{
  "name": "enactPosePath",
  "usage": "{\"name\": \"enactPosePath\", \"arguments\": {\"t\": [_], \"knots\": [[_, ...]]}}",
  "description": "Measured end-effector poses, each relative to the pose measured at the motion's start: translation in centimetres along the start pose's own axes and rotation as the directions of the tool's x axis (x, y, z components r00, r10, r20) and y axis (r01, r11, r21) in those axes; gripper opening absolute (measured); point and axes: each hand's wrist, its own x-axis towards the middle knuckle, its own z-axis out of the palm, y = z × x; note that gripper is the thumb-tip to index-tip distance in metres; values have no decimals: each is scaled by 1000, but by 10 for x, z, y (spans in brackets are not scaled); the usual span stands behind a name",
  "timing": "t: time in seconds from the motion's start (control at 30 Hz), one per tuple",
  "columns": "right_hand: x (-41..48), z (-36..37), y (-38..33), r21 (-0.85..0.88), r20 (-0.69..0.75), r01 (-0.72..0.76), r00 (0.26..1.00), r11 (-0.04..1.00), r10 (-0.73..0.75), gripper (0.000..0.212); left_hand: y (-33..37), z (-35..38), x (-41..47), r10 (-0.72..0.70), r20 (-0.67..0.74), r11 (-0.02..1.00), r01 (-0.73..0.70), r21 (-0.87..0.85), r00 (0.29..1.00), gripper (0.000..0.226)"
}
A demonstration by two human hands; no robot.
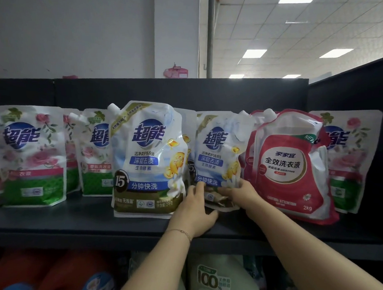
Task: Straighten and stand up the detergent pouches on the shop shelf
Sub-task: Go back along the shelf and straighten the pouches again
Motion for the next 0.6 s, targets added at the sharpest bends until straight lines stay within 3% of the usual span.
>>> {"name": "enactPosePath", "arguments": {"t": [0.17,0.27,0.33,0.5,0.6], "knots": [[17,-11,-5,-40,155,-45,987,998,51,38,-4,4,2,-1,4,1000,1,26,1000,75],[27,-4,-13,-331,61,32,998,943,-12,41,-5,4,4,-8,61,999,6,31,998,72],[29,3,-17,-429,-4,65,997,901,-74,45,-6,4,5,-16,97,999,13,34,995,73],[31,7,-9,-211,-47,52,997,976,-64,35,-5,6,6,-48,97,998,43,48,994,70],[39,-1,-9,-101,1,29,1000,995,-29,43,-5,6,8,-76,73,997,75,20,994,66]]}}
